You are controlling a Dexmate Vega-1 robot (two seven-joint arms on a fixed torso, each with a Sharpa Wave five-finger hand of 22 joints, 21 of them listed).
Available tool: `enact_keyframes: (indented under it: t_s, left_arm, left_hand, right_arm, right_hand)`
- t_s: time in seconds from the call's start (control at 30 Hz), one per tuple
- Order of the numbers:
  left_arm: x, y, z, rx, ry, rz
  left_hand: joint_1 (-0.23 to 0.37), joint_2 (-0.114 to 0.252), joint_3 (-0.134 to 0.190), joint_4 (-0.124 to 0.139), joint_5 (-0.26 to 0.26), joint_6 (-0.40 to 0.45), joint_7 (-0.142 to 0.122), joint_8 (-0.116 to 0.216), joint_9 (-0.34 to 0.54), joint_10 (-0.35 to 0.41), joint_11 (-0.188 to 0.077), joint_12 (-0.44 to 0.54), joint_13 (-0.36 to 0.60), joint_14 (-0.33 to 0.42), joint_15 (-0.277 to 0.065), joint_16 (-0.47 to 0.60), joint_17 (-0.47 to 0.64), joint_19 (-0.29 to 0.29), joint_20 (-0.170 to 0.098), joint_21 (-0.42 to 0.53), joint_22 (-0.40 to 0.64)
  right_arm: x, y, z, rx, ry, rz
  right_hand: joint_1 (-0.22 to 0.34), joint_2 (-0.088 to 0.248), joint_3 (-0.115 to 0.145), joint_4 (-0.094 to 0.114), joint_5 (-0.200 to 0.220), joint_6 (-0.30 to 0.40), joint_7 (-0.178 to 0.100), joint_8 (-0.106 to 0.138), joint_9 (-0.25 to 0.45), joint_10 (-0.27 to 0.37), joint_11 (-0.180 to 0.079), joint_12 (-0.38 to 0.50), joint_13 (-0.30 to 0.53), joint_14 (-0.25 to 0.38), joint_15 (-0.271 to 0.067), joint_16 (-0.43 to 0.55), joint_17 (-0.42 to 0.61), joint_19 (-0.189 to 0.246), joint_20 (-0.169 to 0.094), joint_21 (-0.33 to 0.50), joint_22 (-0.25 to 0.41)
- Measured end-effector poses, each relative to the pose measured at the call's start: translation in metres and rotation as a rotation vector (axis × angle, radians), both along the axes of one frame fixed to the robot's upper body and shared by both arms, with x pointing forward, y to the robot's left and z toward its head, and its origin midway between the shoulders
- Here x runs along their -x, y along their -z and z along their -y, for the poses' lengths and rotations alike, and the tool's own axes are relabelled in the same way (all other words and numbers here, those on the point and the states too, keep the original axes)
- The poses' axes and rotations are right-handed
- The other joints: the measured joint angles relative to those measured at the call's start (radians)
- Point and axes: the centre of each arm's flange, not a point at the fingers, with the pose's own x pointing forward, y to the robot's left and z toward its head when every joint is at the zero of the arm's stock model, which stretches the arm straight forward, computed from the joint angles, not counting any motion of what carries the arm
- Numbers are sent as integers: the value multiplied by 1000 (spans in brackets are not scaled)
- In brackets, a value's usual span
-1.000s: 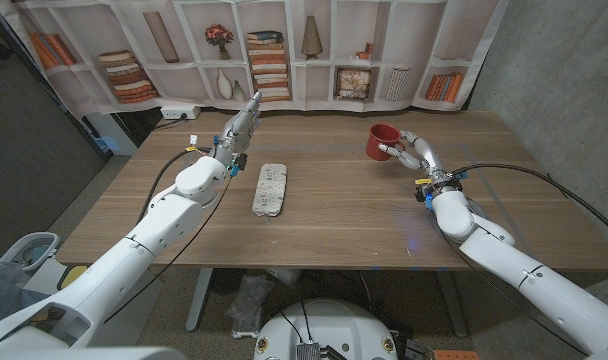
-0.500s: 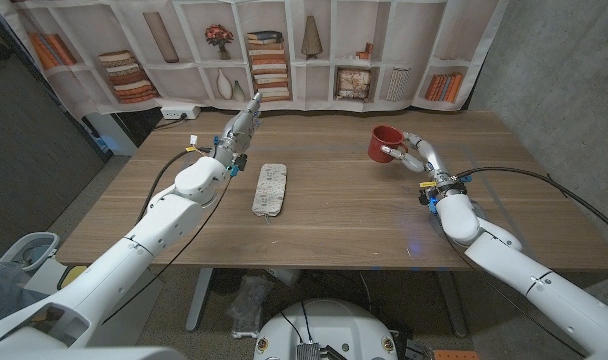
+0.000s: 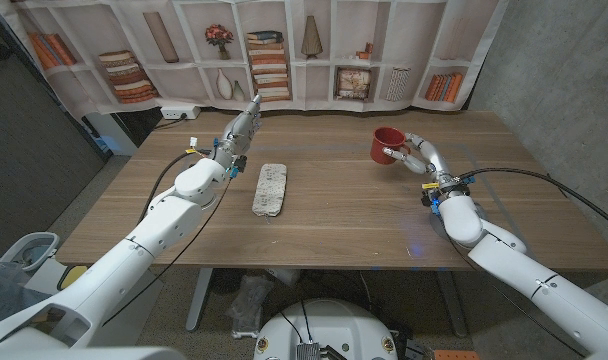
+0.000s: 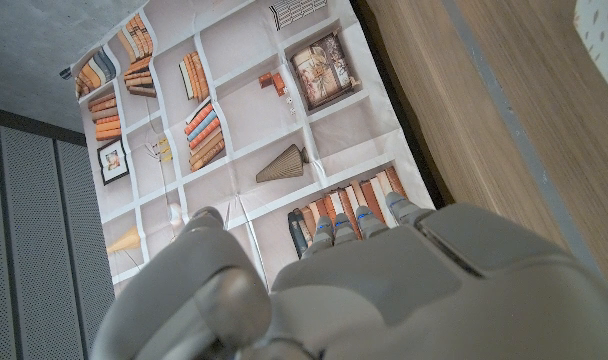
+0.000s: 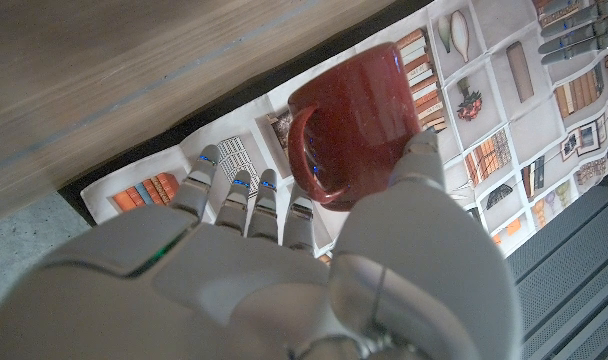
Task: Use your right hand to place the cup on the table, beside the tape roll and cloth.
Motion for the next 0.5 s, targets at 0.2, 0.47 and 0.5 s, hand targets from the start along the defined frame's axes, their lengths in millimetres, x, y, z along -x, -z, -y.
enact_keyframes:
  t_s: [0.2,0.47,0.5]
  left_arm:
    - [-1,0,0,7,2,1]
    - [-1,0,1,7,5,1]
    - [-1,0,1,6,5,1]
  left_hand:
    - [0,0,0,0,0,0,0,0,0,0,0,0,0,0,0,0,0,0,0,0,0]
    - [0,0,0,0,0,0,0,0,0,0,0,0,0,0,0,0,0,0,0,0,0]
    - [0,0,0,0,0,0,0,0,0,0,0,0,0,0,0,0,0,0,0,0,0]
  right_arm:
    - [4,2,2,-3,6,3]
    - [10,5,7,-4,16,5]
    - [11,6,7,-4,16,4]
  right_hand:
    - [1,-1,0,0,-3,0,0,-2,0,4,-4,0,0,-2,2,0,0,0,0,0,0]
    - [0,0,0,0,-7,0,0,-5,0,4,-3,0,0,-4,4,0,0,0,0,0,0]
    - [0,0,0,0,-7,0,0,-5,0,4,-3,0,0,-4,4,0,0,0,0,0,0]
